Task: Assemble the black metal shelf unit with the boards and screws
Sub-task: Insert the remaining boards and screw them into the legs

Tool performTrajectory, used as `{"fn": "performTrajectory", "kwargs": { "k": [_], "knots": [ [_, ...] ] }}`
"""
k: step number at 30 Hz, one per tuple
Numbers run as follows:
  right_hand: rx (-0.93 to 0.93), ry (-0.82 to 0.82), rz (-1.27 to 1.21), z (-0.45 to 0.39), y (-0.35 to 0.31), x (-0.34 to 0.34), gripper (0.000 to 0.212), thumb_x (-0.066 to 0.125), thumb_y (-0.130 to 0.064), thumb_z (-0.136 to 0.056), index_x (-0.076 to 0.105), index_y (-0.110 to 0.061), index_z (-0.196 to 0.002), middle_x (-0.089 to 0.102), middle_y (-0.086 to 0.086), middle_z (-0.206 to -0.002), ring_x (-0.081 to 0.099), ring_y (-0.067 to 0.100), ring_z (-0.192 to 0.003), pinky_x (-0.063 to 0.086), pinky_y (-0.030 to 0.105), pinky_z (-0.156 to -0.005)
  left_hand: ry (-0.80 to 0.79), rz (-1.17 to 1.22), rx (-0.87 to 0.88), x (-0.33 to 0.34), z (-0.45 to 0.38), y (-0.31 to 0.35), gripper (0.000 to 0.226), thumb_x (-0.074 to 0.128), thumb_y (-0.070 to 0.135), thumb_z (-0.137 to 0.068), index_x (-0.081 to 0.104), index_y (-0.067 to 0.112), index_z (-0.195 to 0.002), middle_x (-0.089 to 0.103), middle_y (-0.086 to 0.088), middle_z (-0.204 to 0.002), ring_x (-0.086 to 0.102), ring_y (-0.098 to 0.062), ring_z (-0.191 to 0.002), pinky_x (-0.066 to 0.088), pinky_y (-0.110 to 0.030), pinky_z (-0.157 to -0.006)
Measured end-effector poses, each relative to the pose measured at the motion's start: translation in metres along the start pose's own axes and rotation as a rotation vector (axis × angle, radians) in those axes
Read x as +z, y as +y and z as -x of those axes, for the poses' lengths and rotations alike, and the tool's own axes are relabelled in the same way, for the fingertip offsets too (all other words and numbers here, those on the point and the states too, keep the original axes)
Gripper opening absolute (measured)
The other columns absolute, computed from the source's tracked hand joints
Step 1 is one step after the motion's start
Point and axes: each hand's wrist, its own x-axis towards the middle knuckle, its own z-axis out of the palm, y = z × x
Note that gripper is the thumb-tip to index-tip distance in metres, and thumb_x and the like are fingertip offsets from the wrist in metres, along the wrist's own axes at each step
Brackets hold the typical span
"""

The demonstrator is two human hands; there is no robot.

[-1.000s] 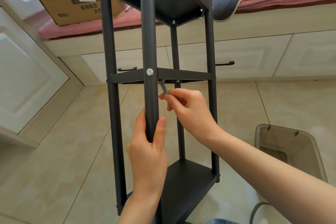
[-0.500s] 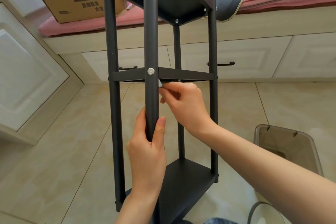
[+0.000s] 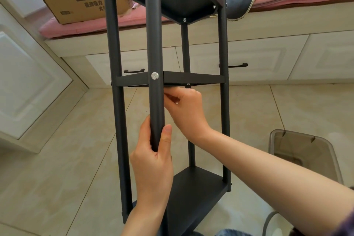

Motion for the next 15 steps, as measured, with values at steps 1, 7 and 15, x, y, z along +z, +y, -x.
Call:
{"fn": "performTrajectory", "kwargs": {
  "k": [1, 7, 15],
  "knots": [
    [-0.020, 0.011, 0.016, 0.000, 0.001, 0.003, 0.012, 0.066, -0.010, -0.092, 0.076, -0.003, -0.091, 0.075, 0.007, -0.082, 0.067, 0.015, -0.073, 0.054, 0.021, -0.071, 0.000, 0.000, 0.001, 0.000, 0.001, 0.000, 0.065, 0.051, 0.059, -0.084, 0.056, 0.020, -0.136, 0.055, 0.011, -0.071, 0.055, -0.014, -0.053, 0.044, -0.021, -0.049],
    [-0.004, 0.028, 0.044, -0.001, 0.004, 0.018, 0.012, 0.066, -0.007, -0.091, 0.076, -0.003, -0.085, 0.074, 0.005, -0.075, 0.065, 0.015, -0.066, 0.054, 0.025, -0.066, 0.005, 0.008, -0.003, -0.001, -0.003, -0.001, 0.062, 0.051, 0.057, -0.086, 0.058, 0.019, -0.134, 0.053, 0.009, -0.073, 0.054, -0.015, -0.057, 0.043, -0.021, -0.052],
    [0.128, -0.075, -0.087, 0.000, 0.003, 0.015, 0.019, 0.061, -0.013, -0.095, 0.075, -0.002, -0.089, 0.072, 0.012, -0.077, 0.067, 0.027, -0.073, 0.055, 0.046, -0.076, 0.012, 0.017, -0.001, -0.006, -0.005, -0.002, 0.057, 0.052, 0.057, -0.088, 0.059, 0.020, -0.131, 0.051, 0.014, -0.061, 0.049, -0.012, -0.047, 0.040, -0.023, -0.044]
  ]
}}
